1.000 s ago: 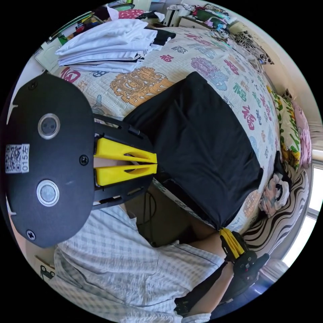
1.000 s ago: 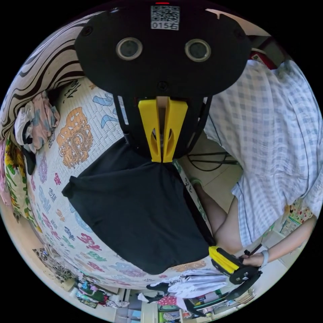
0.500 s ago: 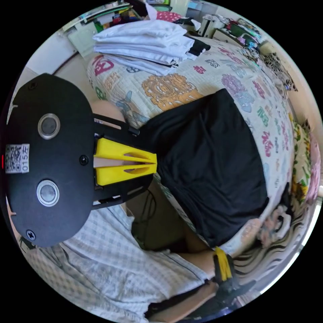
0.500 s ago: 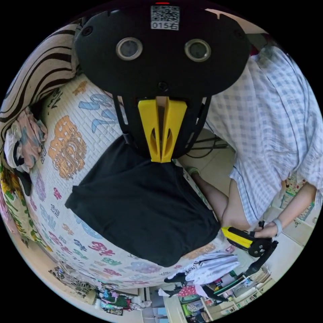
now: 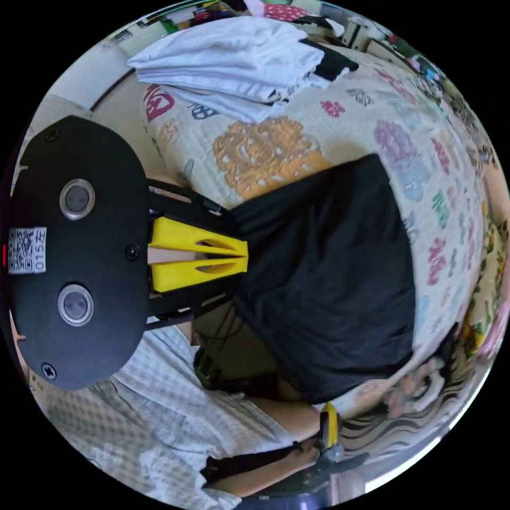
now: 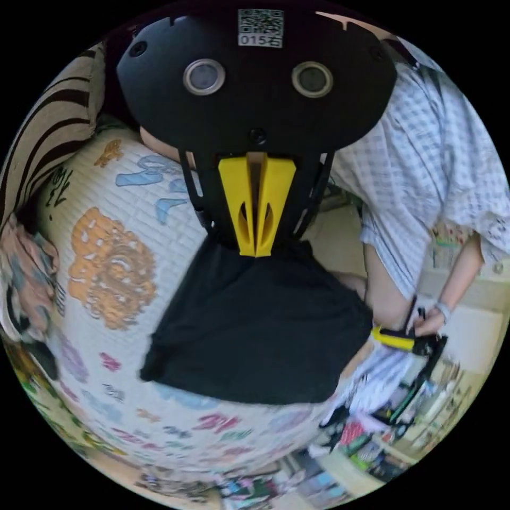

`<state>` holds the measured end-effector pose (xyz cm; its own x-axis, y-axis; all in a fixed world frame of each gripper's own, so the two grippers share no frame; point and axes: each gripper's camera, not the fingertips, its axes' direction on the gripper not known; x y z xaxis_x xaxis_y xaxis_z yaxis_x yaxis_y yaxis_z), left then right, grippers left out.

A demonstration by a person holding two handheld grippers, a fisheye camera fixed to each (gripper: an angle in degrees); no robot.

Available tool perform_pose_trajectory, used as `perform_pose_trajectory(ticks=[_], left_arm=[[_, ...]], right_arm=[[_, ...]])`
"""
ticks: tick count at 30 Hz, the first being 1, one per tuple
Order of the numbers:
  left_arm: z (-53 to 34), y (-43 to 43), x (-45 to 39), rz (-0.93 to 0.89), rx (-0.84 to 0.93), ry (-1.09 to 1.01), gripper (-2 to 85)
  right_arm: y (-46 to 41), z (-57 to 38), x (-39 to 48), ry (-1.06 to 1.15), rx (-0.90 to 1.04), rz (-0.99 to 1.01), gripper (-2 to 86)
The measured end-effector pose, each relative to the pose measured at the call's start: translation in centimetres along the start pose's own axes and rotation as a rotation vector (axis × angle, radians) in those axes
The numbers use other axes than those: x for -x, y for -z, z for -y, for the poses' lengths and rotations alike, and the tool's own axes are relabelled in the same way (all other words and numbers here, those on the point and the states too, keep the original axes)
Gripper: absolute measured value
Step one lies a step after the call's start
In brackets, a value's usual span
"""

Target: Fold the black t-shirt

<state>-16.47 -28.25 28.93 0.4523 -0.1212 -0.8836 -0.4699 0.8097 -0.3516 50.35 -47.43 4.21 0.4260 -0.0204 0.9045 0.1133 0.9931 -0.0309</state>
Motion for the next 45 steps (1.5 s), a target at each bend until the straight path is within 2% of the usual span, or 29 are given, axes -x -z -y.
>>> perform_pose_trajectory(ticks=[3, 6, 8, 10, 13, 16, 22, 28, 31, 34, 36, 40, 41, 42, 44, 45], left_arm=[[1.4, 3.5, 5.7, -0.033, -0.237, 0.165, 1.6], [3.7, 4.4, 10.3, -0.073, -0.388, 0.318, 6.2], [6.1, 3.1, 13.2, -0.188, -0.392, 0.376, 8.2], [7.7, 1.5, 14.9, -0.226, -0.346, 0.416, 8.4], [9.1, -0.9, 16.6, -0.209, -0.259, 0.448, 7.2], [8.3, -1.2, 18.0, -0.216, -0.282, 0.448, 3.2], [4.3, -0.3, 22.8, -0.367, -0.383, 0.485, 0.1], [2.3, 0.1, 21.9, -0.294, -0.389, 0.419, 1.6], [-2.3, 2.5, 20.9, -0.256, -0.437, 0.370, 3.4], [-8.5, 3.6, 18.8, -0.195, -0.434, 0.358, 5.6], [-12.0, 3.5, 17.0, -0.162, -0.427, 0.358, 6.7], [-17.4, 2.2, 13.2, -0.053, -0.375, 0.401, 6.4], [-18.0, 1.9, 12.4, -0.023, -0.375, 0.402, 5.8], [-18.2, 1.7, 12.2, -0.010, -0.367, 0.408, 5.8], [-18.1, 0.6, 12.5, -0.096, -0.337, 0.427, 6.0], [-18.0, 0.3, 12.7, -0.140, -0.337, 0.433, 6.2]], right_arm=[[3.3, 2.8, -5.5, -0.135, -0.209, 0.069, 2.0], [3.3, 6.9, -9.2, -0.241, -0.258, 0.052, 7.6], [2.4, 9.3, -11.0, -0.287, -0.245, 0.088, 8.9], [1.2, 11.3, -12.1, -0.313, -0.231, 0.123, 9.0], [-1.7, 14.2, -12.9, -0.309, -0.107, 0.134, 8.2], [-3.9, 15.5, -13.8, -0.320, -0.004, 0.215, 3.2], [-4.2, 14.6, -15.0, -0.363, -0.058, 0.261, -0.2], [-5.4, 13.8, -12.4, -0.426, -0.152, 0.281, 1.0], [-2.7, 11.9, -8.7, -0.338, -0.303, 0.186, 1.5], [0.2, 8.9, -2.1, -0.230, -0.536, 0.099, 3.1], [1.1, 6.1, 5.2, -0.133, -0.739, -0.013, 3.0], [-0.5, 4.2, 16.2, 0.054, -0.991, -0.233, 1.3], [-1.9, 5.2, 19.6, 0.173, -0.987, -0.364, 1.5], [-3.5, 7.3, 22.4, 0.250, -0.881, -0.476, 2.3], [-5.8, 10.6, 25.4, 0.315, -0.763, -0.534, 4.5], [-6.8, 12.5, 26.8, 0.350, -0.736, -0.477, 6.2]])
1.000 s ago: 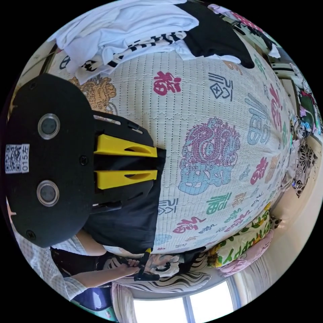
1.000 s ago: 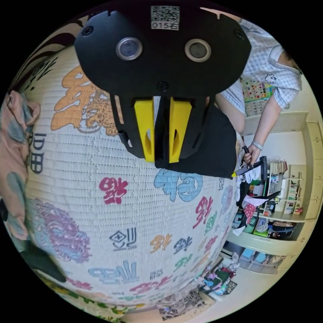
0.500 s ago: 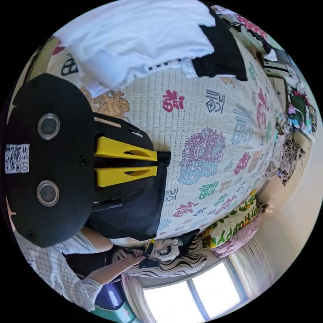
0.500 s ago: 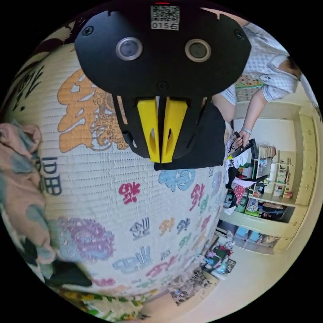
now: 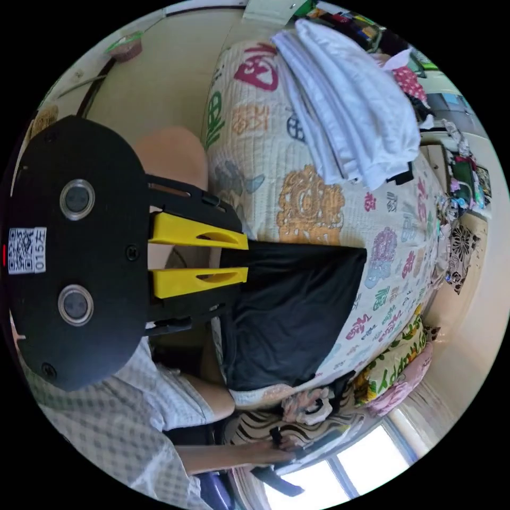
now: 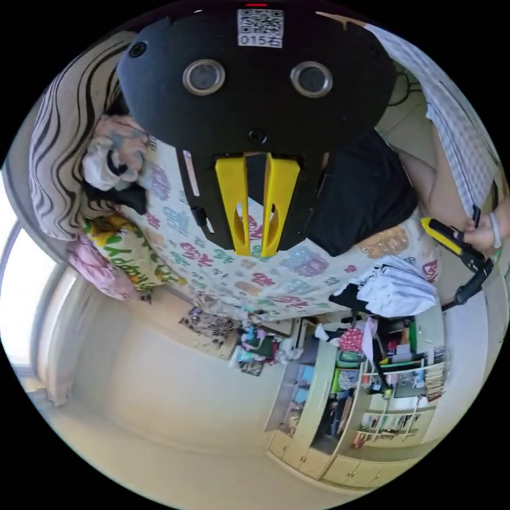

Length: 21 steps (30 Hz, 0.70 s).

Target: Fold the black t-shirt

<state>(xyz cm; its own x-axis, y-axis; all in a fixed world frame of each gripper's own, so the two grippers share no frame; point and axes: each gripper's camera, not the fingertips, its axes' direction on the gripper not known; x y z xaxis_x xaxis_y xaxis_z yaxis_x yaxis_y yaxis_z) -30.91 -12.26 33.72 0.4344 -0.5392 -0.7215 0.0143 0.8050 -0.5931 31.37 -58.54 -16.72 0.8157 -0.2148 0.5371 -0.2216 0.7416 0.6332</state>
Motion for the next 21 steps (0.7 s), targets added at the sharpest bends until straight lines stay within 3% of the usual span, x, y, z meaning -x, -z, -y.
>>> perform_pose_trajectory(ticks=[6, 11, 21], left_arm=[[0.1, -3.4, 2.7, -0.001, 0.109, 0.143, 9.5], [1.3, -6.0, 3.9, -0.042, 0.155, 0.137, 13.0], [0.0, -7.2, 3.9, 0.007, 0.144, 0.110, 11.4]], right_arm=[[-9.6, 6.8, 6.7, 0.142, 0.148, 0.324, 9.7], [-18.8, 10.6, 13.5, 0.327, 0.358, 0.400, 10.1], [-35.1, 13.4, 22.6, 0.468, 0.807, 0.462, 7.6]])
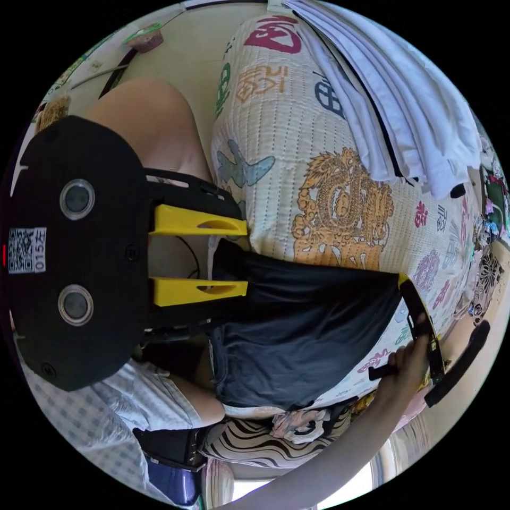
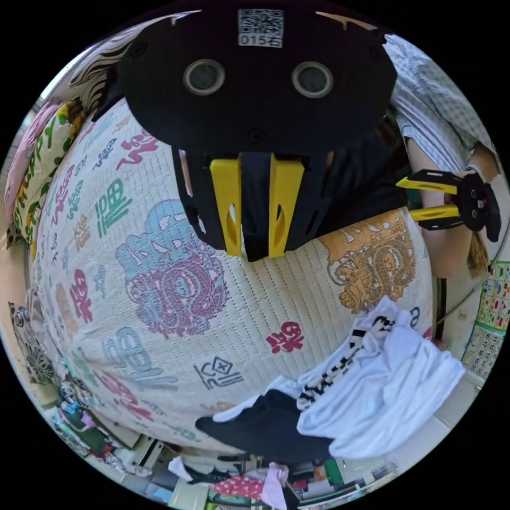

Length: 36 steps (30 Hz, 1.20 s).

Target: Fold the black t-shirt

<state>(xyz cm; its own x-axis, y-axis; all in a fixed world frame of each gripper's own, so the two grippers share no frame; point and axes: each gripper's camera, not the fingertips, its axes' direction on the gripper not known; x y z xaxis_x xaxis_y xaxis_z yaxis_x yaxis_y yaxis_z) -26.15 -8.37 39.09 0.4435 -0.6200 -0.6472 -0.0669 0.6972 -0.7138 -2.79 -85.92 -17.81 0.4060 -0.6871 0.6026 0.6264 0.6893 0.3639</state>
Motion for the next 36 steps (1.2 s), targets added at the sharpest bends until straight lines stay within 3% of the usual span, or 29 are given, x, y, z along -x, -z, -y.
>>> perform_pose_trajectory(ticks=[5, 12, 16, 22, 30, 36], left_arm=[[-0.8, -0.7, 1.3, -0.062, 0.019, 0.027, 8.4], [-2.6, -1.6, 2.9, -0.221, -0.003, 0.072, 0.3], [-4.6, 0.8, 3.6, -0.222, -0.144, 0.092, -0.7], [-7.8, 6.4, 4.0, -0.137, -0.330, 0.075, -0.6], [-11.7, 6.1, -8.9, -0.037, -0.309, -0.277, -0.5], [-12.8, 0.1, -20.7, -0.054, -0.218, -0.558, -0.4]], right_arm=[[0.4, 1.4, -1.3, -0.029, 0.047, 0.107, 1.6], [3.7, 1.5, -2.0, -0.052, -0.009, 0.069, -0.4], [6.3, 1.9, -1.8, -0.059, -0.059, 0.019, -0.5], [11.8, -0.1, -3.3, -0.111, -0.253, 0.095, -0.5], [15.9, -17.7, -9.1, -0.120, -0.412, 0.207, -0.6], [14.9, -32.7, -14.7, -0.237, -0.425, 0.223, -0.5]])
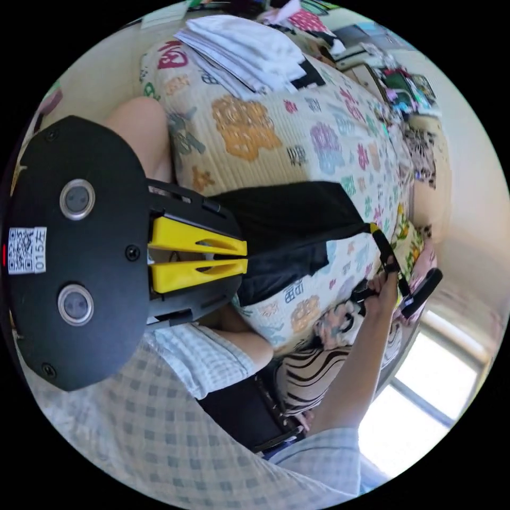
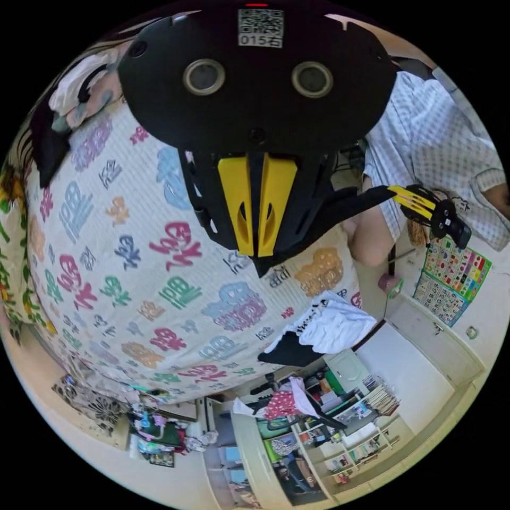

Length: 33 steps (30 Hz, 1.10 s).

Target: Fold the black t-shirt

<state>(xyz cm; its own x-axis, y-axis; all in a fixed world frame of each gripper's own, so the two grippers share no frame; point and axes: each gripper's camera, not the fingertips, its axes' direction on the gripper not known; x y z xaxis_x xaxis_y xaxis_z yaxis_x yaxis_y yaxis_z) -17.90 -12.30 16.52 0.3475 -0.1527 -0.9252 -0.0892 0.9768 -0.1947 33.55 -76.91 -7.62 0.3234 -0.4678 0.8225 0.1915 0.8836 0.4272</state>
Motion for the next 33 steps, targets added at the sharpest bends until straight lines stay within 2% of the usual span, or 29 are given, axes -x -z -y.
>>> perform_pose_trajectory(ticks=[5, 10, 17, 22, 24, 27, 29, 31, 33], left_arm=[[3.6, -9.1, -7.6, -0.054, 0.115, -0.177, -0.3], [5.7, -14.5, -11.9, -0.052, 0.189, -0.286, -0.4], [7.5, -20.1, -13.5, -0.025, 0.290, -0.358, -0.1], [8.4, -22.9, -13.4, -0.001, 0.340, -0.384, 1.5], [8.8, -23.0, -13.1, -0.045, 0.333, -0.393, 2.7], [9.4, -21.8, -12.5, -0.196, 0.345, -0.401, 5.2], [9.9, -20.0, -10.9, -0.361, 0.340, -0.359, 6.2], [10.3, -18.1, -8.8, -0.430, 0.260, -0.293, 6.3], [10.9, -16.6, -6.1, -0.399, 0.169, -0.203, 6.0]], right_arm=[[1.4, -7.5, -6.6, -0.116, -0.019, 0.018, -0.5], [1.8, -12.2, -11.2, -0.185, -0.062, 0.069, -0.4], [3.3, -17.7, -15.4, -0.266, -0.130, 0.089, -0.1], [4.8, -22.5, -18.6, -0.486, -0.214, 0.104, 0.6], [6.9, -25.5, -19.5, -0.603, -0.331, 0.125, 1.2], [8.8, -29.1, -18.7, -0.642, -0.408, 0.174, 2.8], [9.3, -30.7, -17.4, -0.634, -0.401, 0.184, 4.2], [9.3, -31.8, -15.9, -0.627, -0.375, 0.189, 5.2], [7.9, -32.4, -14.1, -0.591, -0.264, 0.197, 5.4]])
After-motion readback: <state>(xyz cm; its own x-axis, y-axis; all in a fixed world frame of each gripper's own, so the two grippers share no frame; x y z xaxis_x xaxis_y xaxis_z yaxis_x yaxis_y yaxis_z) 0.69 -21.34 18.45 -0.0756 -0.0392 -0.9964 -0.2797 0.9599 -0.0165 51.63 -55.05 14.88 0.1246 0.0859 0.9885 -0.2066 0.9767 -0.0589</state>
